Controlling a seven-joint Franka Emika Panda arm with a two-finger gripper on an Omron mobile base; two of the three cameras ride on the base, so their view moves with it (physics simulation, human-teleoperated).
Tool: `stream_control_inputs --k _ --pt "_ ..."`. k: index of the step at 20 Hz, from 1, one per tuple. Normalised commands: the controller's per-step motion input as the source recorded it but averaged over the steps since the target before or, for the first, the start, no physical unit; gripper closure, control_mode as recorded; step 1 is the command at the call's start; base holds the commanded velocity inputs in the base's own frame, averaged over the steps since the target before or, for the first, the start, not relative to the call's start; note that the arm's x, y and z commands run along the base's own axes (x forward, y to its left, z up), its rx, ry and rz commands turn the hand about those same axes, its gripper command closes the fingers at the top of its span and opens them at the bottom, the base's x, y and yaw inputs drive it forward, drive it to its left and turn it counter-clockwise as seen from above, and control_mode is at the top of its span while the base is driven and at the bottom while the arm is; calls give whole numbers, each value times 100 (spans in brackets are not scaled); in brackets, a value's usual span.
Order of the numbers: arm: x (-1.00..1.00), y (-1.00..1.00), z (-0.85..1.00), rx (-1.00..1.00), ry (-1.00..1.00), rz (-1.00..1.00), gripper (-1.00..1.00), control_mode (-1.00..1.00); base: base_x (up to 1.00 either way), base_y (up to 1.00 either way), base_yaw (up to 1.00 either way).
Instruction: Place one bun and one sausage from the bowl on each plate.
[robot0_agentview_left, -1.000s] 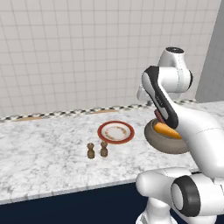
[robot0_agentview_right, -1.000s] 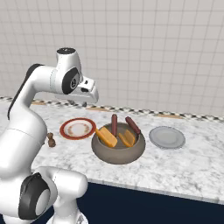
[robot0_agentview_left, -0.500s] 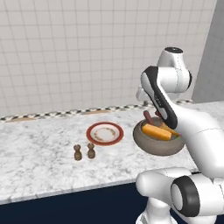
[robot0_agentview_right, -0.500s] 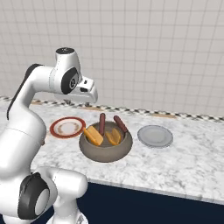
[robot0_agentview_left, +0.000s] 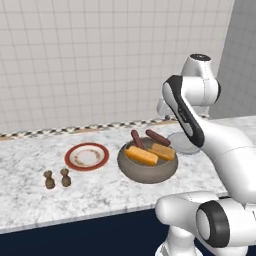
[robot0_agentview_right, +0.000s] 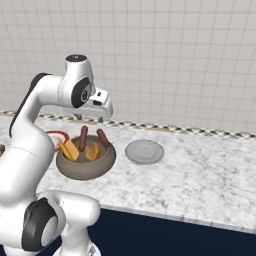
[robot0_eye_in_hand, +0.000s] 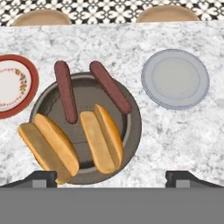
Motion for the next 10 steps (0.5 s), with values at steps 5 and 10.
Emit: stream_control_inputs --k 5,10 --pt "0 0 0 0 0 0 -100 100 31 -2 0" --pt "0 0 0 0 0 0 -100 100 62 0 0"
